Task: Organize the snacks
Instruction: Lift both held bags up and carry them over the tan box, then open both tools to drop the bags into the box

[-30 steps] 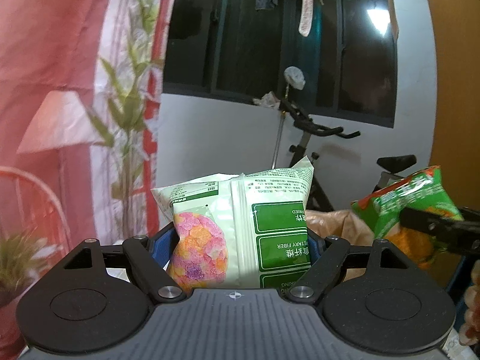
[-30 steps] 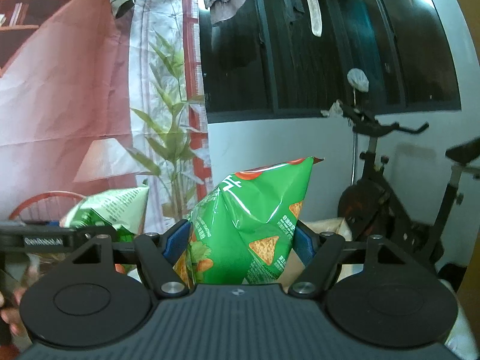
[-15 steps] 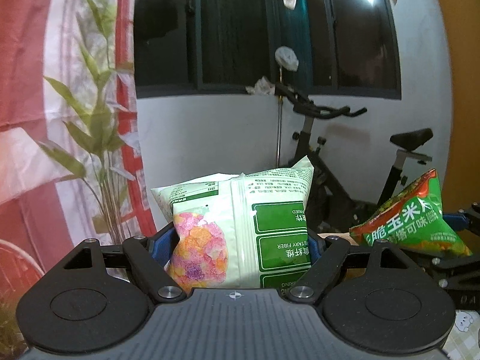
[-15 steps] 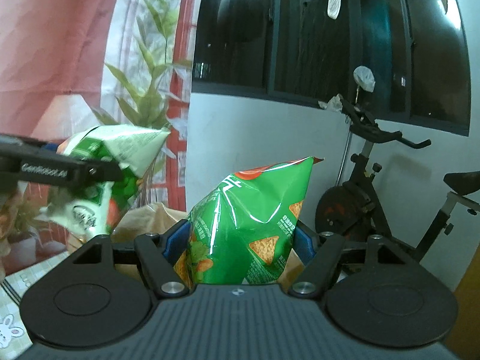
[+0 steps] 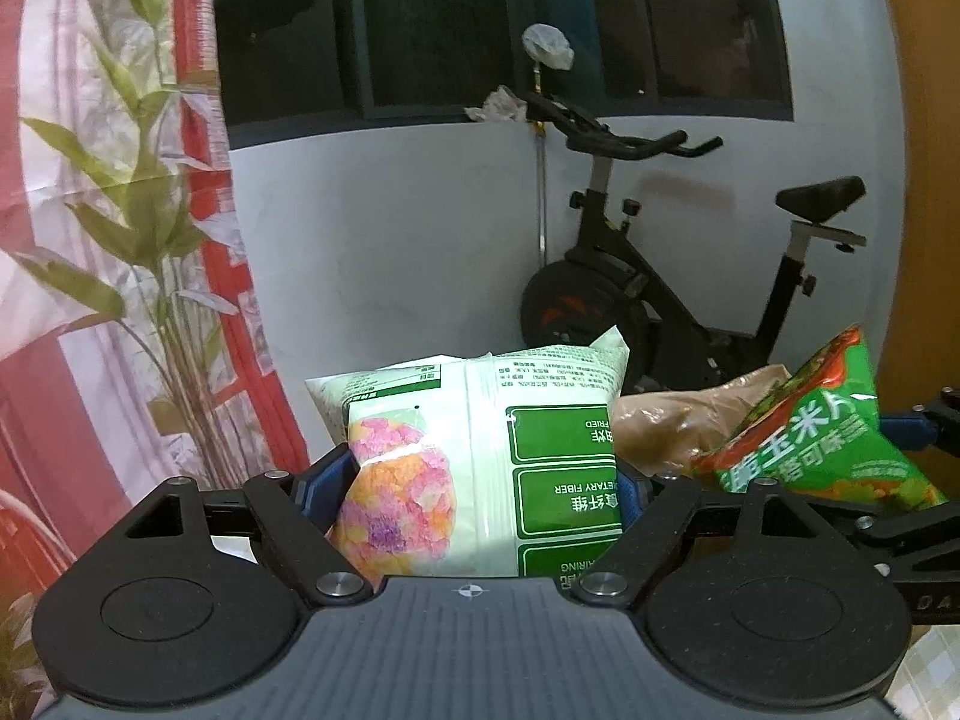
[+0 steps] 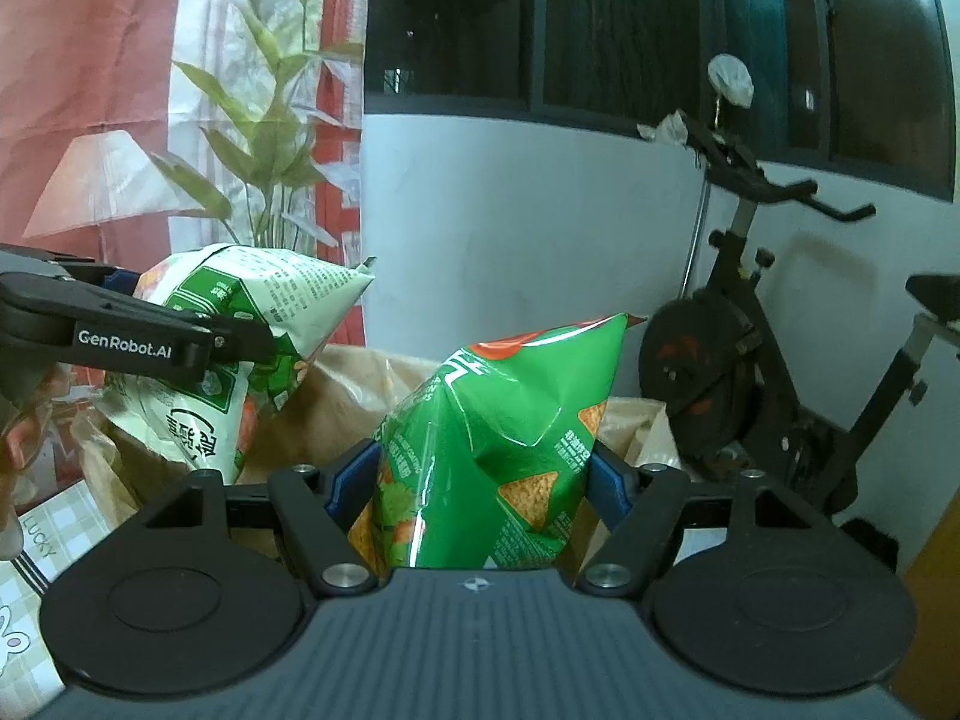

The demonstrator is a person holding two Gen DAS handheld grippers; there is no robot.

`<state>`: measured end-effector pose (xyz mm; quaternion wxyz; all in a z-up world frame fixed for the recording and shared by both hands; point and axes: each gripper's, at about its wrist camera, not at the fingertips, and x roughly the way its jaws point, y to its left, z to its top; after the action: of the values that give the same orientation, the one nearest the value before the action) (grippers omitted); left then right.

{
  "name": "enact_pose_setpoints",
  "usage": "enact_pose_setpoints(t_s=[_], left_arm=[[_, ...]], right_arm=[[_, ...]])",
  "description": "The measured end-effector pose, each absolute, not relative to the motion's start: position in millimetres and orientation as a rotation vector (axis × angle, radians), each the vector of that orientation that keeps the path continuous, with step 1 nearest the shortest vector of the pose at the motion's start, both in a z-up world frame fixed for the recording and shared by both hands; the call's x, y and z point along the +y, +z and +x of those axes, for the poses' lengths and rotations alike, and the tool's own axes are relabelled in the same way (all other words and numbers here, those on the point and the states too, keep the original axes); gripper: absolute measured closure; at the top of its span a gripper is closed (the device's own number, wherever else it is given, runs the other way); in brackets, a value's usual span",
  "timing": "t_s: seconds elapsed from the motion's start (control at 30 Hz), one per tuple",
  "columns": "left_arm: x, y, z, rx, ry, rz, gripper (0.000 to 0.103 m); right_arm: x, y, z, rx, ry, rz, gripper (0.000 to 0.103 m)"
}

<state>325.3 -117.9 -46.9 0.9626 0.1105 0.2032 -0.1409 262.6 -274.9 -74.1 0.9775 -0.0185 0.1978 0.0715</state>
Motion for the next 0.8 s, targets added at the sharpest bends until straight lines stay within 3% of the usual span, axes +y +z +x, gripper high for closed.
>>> enact_pose_setpoints(t_s=[0.33,0.47,0.53,0.8], left_arm=[[-106,-49,335,0.47,-0.351,0.111,0.008],[-105,-48,333,0.462,-0.36,0.112,0.007],[-103,-47,333,0.466,-0.357,0.107,0.007],[-87,-42,319,0.471,-0.319,0.087,0.007]], right_arm=[[-278,-84,267,0.458,0.142,-0.033,0.026],[-279,-85,267,0.477,0.139,-0.015,0.025],[-280,-84,267,0.476,0.13,-0.003,0.019],[-276,-76,260,0.472,0.132,0.01,0.019]])
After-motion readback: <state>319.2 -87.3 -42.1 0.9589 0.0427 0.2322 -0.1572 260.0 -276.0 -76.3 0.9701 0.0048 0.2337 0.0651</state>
